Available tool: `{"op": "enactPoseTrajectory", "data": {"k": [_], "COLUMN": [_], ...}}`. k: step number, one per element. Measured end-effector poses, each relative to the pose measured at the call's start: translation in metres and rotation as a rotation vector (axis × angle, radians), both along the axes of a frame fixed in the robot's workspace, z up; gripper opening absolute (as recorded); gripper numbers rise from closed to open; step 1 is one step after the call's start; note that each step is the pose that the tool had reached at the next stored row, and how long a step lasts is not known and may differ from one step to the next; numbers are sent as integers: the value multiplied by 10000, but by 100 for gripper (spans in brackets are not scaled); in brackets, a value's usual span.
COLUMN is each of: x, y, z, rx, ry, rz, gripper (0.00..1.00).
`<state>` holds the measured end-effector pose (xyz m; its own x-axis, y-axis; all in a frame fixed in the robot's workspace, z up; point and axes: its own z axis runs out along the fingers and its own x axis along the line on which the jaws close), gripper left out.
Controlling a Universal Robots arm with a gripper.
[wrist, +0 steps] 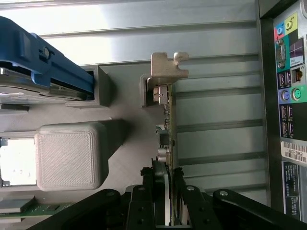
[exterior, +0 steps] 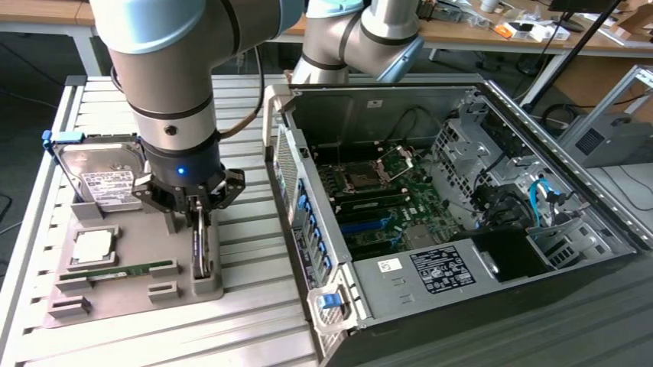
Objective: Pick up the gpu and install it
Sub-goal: 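Pick up the gpu and move the gpu toward the slot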
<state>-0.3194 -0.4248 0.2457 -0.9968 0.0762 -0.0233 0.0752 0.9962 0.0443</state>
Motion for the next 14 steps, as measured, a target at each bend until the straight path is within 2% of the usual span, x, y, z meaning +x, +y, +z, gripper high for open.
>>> {"op": "enactPoseTrajectory", "data": {"k": [14], "x": [0], "y": [0], "z": [34], "rx": [-1], "ry": [2], "rz": [0], "gripper": [27]}}
